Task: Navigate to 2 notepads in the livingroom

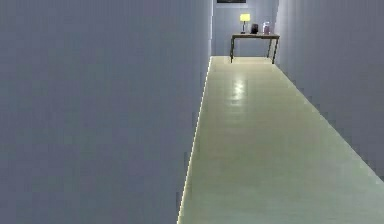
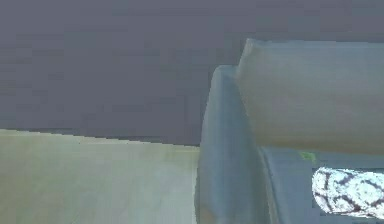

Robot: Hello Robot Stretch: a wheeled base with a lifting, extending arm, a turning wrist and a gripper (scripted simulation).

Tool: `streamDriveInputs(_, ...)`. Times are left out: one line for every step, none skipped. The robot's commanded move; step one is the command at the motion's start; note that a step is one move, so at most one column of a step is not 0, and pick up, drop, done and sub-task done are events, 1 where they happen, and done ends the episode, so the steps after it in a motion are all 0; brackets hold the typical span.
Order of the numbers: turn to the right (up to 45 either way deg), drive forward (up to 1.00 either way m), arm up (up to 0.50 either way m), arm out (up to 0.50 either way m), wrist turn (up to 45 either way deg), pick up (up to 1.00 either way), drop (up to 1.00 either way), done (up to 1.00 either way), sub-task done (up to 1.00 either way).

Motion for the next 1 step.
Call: streamDriveInputs(15.0, 0.00, 0.00, 0.00, 0.0, 0.00, 0.00, 0.00, 0.00)
